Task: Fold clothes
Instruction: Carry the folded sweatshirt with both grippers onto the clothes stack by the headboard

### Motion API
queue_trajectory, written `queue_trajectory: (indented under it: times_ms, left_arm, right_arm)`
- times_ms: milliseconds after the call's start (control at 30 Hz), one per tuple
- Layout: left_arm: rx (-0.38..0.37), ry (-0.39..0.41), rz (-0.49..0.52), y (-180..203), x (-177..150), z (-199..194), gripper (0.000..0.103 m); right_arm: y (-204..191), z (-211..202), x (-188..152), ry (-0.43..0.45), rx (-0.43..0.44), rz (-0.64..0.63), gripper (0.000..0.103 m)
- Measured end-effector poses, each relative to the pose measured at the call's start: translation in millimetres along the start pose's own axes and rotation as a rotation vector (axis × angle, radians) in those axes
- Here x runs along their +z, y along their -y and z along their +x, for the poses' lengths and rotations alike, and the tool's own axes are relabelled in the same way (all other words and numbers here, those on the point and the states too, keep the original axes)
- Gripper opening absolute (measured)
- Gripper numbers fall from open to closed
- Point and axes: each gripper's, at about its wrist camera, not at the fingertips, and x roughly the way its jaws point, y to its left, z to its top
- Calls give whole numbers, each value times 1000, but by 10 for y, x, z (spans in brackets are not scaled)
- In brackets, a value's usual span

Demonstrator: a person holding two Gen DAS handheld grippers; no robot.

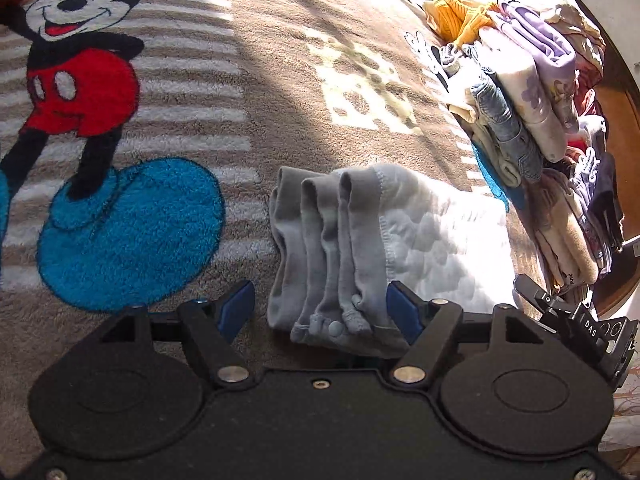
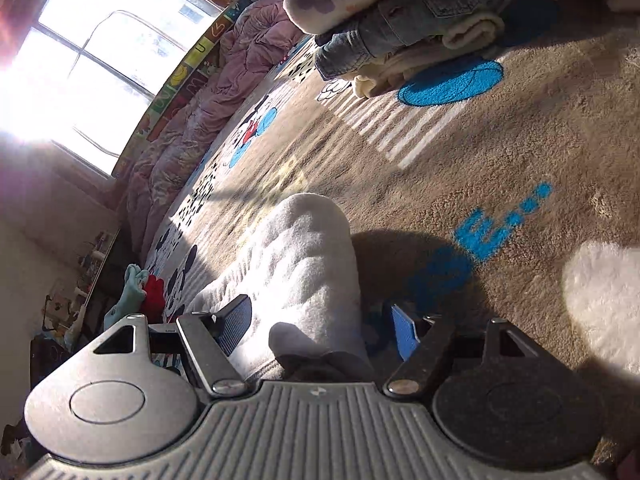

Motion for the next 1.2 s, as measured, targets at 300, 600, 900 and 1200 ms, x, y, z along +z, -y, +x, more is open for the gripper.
queue_trajectory:
  times_ms: [300,600,900,1200]
  left_arm:
    - [36,155,-47,288,-212,288,86]
    - [-136,234,-25,1013,-243,333,36]
    - [-440,239,77,2953,65,684,36]
    - [-657,188,186,4950,793,1154,36]
  right_arm:
    - [159,285,-178,-18,83,38,44]
    - [330,-242,258,94,257,122,37]
    - [769,-1518,1381,344,380,138,37]
    - [1307,-2714,2765,636,392,181,37]
